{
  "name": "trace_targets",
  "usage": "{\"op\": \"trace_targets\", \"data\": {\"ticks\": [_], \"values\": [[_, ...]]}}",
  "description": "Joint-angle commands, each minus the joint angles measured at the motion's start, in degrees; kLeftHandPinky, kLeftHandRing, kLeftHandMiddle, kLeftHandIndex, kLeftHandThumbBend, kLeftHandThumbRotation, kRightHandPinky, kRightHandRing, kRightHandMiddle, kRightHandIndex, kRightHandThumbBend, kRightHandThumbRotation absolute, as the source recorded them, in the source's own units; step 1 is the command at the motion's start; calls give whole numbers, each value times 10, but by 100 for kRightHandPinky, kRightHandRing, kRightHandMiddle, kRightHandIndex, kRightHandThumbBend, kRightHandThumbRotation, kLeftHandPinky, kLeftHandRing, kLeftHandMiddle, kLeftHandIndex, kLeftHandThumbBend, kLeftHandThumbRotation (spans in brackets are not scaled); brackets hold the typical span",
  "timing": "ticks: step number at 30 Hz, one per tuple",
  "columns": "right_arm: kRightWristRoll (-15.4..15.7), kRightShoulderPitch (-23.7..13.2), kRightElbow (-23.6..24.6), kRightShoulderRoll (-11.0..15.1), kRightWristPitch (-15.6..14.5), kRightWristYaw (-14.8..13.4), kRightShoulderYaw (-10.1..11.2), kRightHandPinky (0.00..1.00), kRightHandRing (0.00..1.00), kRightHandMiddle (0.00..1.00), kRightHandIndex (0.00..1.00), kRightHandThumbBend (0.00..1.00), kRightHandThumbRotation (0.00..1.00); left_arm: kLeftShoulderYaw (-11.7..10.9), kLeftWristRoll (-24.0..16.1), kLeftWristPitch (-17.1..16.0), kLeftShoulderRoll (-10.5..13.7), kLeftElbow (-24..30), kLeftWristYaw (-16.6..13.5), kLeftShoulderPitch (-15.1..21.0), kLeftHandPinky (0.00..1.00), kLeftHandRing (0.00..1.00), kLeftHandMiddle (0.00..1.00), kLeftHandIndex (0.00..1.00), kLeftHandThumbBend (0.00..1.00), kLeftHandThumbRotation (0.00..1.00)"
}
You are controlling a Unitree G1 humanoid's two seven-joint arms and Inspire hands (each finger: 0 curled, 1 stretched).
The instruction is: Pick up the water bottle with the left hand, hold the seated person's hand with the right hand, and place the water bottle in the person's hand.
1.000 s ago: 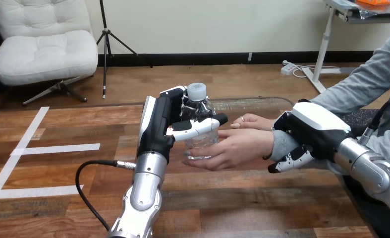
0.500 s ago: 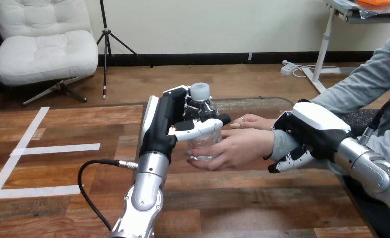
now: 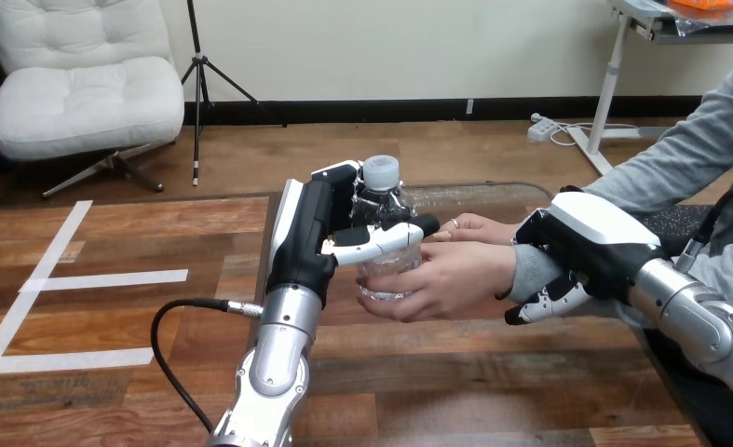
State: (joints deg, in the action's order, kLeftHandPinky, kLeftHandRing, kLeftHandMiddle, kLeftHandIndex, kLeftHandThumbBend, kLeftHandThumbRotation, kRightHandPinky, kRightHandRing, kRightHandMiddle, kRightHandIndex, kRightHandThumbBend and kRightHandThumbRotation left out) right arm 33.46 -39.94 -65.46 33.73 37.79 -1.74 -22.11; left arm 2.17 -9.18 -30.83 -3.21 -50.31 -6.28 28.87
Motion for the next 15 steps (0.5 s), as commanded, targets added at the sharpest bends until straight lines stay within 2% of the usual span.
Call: {"op": "trace_targets", "data": {"ticks": [1,15], "values": [[-23,-50,34,1,6,-17,29,18,22,27,27,70,0,4,6,-19,-8,6,4,44,35,39,42,41,69,0],[-19,-49,30,3,12,-24,27,17,21,26,26,70,0,6,5,-10,-10,11,8,40,35,38,41,41,69,0]]}}
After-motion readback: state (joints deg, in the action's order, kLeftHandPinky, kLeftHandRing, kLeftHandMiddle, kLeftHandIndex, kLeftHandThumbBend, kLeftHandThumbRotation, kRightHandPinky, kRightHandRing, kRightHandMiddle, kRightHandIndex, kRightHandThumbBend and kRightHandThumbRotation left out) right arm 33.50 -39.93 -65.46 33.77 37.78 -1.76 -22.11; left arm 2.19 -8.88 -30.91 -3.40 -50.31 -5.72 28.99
